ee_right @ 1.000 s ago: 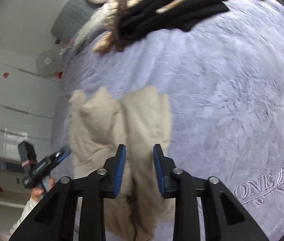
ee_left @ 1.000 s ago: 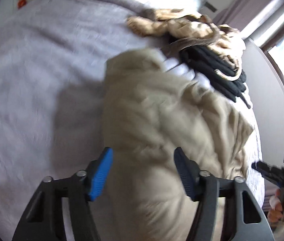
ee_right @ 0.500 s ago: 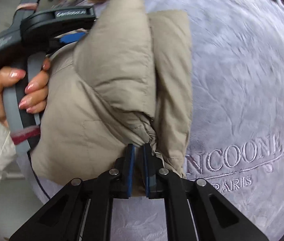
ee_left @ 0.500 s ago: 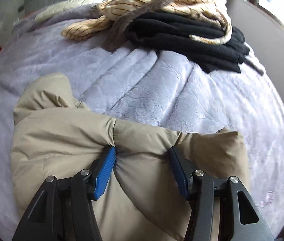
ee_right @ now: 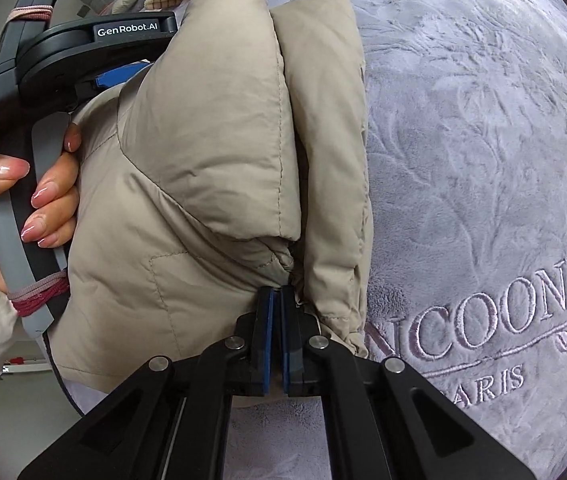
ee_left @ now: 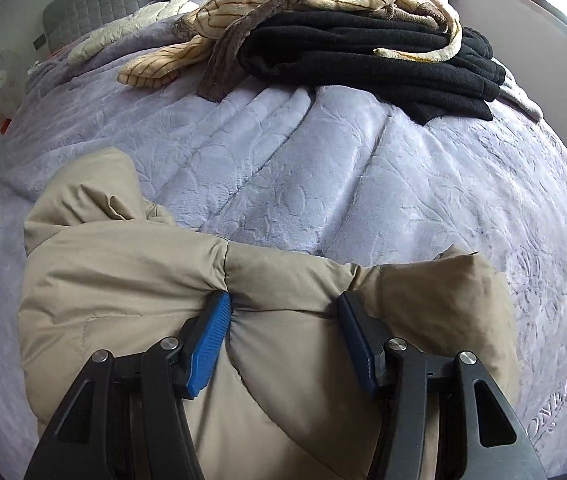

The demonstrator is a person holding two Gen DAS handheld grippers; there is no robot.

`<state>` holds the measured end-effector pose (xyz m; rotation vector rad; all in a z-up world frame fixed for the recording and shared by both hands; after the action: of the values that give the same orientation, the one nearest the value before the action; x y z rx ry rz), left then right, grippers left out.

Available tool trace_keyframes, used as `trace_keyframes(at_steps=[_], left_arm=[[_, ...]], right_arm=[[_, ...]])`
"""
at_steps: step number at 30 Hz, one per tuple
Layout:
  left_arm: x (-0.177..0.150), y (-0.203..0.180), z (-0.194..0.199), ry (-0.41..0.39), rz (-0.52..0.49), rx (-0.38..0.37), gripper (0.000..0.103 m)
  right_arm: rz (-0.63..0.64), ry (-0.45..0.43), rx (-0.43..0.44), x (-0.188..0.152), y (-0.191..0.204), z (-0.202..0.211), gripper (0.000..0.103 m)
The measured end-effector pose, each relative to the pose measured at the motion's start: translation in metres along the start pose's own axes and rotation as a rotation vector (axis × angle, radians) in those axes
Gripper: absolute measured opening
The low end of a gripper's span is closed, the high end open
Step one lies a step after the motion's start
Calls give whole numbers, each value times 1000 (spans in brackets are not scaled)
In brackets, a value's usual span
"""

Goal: Fold large clothes

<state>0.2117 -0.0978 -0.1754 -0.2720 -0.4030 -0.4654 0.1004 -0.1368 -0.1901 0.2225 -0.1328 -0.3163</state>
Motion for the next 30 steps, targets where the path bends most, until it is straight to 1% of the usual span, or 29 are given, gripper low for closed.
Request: trace_keyframes(at_steps=[2, 6, 10, 14, 16, 17, 21, 26, 30], left_arm=[[0, 0, 0, 1, -3, 1, 56], [0, 0, 2, 4, -9, 3, 56], [1, 1, 13, -1, -8, -3, 57], [1, 7, 44, -12, 34, -54, 57], [-2, 11, 59, -16, 53, -62, 57], [-6, 14, 68, -20, 62, -69, 57], [-35, 23, 105, -29, 87, -79, 57], [-88, 30, 134, 24, 118, -102, 57], [-132, 38, 152, 73, 168, -130, 57]], right_arm=[[2, -1, -11, -1, 0, 2, 1], [-3, 2, -26, -3, 13, 5, 1], [-12, 17, -42, -5, 19, 9, 1], [-16, 30, -50, -5, 23, 17, 2], [-17, 31, -52, -5, 26, 25, 6], [-17, 30, -54, -6, 28, 28, 6], [-12, 38, -70, -10, 33, 38, 6], [-13, 45, -87, -18, 38, 52, 6], [-21, 44, -100, -27, 42, 64, 7]])
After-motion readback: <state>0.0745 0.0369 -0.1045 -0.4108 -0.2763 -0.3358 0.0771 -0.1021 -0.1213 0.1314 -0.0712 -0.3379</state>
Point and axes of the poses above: each gripper's, at about its wrist camera, not at the fingertips, and z roughly against the way its jaws point, y to its left, x to its top, the point moved 4 cm from there along -z, roughly the way its jaws point, and after that the axes turned 11 degrees about -x, right-handed, at the moved point
